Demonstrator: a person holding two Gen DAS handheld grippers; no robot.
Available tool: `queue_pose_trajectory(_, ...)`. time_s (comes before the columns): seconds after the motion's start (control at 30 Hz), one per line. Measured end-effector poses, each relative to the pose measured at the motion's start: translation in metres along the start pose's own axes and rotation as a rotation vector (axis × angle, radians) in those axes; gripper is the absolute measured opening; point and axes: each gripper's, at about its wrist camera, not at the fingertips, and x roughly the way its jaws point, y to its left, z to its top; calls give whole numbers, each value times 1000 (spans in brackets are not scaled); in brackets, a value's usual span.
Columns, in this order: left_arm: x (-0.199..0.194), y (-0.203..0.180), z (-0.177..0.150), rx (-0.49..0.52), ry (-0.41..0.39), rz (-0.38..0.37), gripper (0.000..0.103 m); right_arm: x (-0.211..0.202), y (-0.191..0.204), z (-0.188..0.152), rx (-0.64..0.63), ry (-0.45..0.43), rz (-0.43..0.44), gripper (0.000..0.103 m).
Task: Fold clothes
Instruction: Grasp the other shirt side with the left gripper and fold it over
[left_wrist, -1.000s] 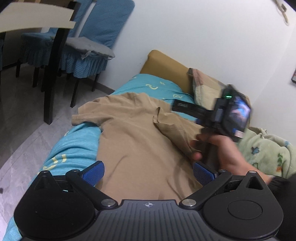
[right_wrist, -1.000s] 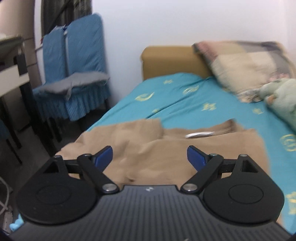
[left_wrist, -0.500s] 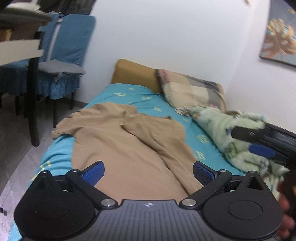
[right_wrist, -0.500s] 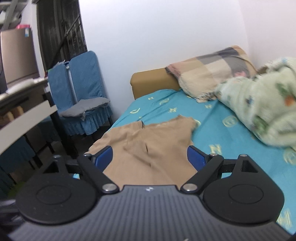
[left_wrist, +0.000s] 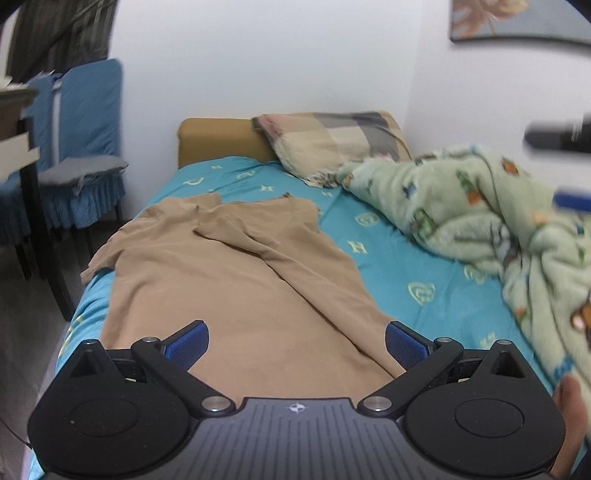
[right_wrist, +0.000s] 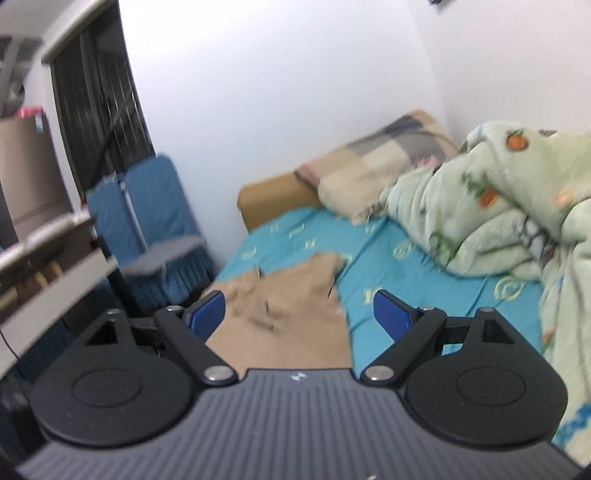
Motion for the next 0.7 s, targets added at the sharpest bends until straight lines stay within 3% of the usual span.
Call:
queue_pose_trajectory(0.2,25,-66,-16,129,97,-108,97,-18,-67,8,127,-25,-105,89)
queue_pose_trajectory(0.37,56,-134,-29,266,158,-189,89,-13,-118,2,260,-28,-137,89)
queue_pose_trajectory(0.63,112,-200,-56,365,238,-255,79,7,-150,-14,317,32,-208,89)
queue_pose_trajectory(0.7,123,-207,-59,375,238,-244,71,12,-158,-18,331,48,-225,89)
